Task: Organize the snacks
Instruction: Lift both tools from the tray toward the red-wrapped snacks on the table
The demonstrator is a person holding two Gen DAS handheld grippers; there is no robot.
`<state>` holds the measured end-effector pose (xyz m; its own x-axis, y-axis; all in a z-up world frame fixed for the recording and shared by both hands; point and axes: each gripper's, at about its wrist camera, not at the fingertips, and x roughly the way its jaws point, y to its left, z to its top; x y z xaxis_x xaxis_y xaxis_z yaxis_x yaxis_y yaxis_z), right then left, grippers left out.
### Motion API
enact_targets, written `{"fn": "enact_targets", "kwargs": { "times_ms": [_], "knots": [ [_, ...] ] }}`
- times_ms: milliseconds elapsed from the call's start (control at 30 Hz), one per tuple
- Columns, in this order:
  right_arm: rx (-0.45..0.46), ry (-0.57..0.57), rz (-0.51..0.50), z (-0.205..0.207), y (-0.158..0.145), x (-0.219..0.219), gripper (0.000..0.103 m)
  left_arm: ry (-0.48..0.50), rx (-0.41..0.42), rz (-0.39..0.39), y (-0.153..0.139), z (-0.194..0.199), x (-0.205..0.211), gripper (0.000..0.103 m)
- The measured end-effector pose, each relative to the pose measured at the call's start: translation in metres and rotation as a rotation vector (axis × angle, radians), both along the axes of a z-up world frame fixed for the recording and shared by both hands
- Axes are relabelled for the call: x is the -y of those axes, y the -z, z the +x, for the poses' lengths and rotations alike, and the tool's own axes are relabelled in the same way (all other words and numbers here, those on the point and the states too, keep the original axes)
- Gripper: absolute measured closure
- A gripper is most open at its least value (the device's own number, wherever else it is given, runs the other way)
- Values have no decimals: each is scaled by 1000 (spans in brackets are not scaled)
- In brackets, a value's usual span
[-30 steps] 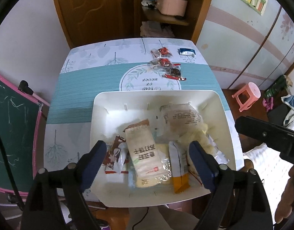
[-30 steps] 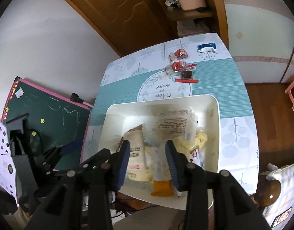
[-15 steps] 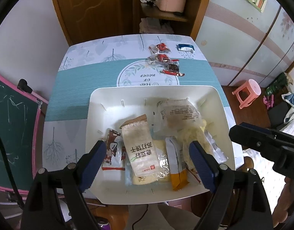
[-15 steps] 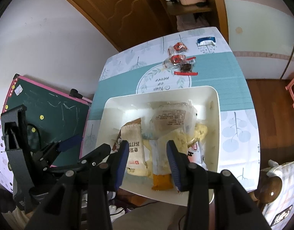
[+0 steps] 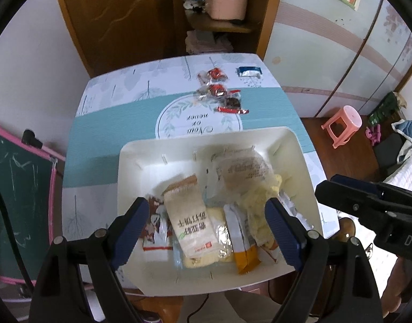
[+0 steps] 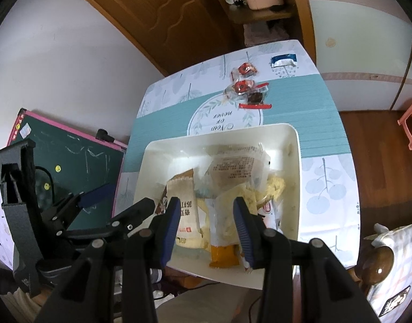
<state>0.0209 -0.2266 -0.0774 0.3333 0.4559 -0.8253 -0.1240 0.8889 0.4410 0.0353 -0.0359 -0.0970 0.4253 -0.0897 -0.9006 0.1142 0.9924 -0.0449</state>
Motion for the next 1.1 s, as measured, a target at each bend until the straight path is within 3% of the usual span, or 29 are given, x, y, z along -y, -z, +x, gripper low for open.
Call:
{"fn": "enact_targets", "kwargs": {
  "times_ms": [233,467,867,1000,1100],
  "knots": [
    [3,36,4,15,-3,10,62,21,39,9,-18,29,-3,16],
    [23,66,-12,47,-11,16,62,97,105,79,-39,74,0,16],
    [200,126,-88,126,-80,28,62,240,226,160,-83,158,2,16],
    [245,145,-113,154,-96,31,61,272,265,198,-88,184,5,14],
    [240,154,-140,176,-93,29,54,300,263,228,-79,206,8,13]
  ]
}}
